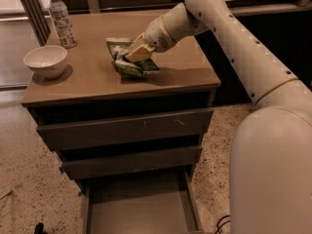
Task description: Pick green jalapeno chip bag from bottom drawer and place on counter
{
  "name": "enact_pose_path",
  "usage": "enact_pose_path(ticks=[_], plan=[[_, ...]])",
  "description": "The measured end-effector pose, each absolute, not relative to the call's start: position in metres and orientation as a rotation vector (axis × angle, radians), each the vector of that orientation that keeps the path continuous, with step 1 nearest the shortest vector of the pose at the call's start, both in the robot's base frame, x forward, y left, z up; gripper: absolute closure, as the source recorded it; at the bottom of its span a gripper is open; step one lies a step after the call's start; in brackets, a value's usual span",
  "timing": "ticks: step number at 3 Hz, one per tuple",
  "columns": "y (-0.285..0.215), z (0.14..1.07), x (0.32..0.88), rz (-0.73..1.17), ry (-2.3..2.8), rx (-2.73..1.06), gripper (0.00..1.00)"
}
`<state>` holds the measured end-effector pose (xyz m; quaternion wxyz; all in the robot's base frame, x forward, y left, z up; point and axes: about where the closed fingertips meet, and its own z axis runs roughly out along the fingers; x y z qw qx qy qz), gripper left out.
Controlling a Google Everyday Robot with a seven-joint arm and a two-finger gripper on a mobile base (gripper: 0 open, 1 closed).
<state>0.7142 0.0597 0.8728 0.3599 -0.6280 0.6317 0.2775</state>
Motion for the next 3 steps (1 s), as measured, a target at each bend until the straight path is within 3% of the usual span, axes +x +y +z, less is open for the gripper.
enact_pose_path(ticks=[3], plan=[[0.0598, 0.8727, 0.7142, 0.716, 1.628, -1.619, 0.34]])
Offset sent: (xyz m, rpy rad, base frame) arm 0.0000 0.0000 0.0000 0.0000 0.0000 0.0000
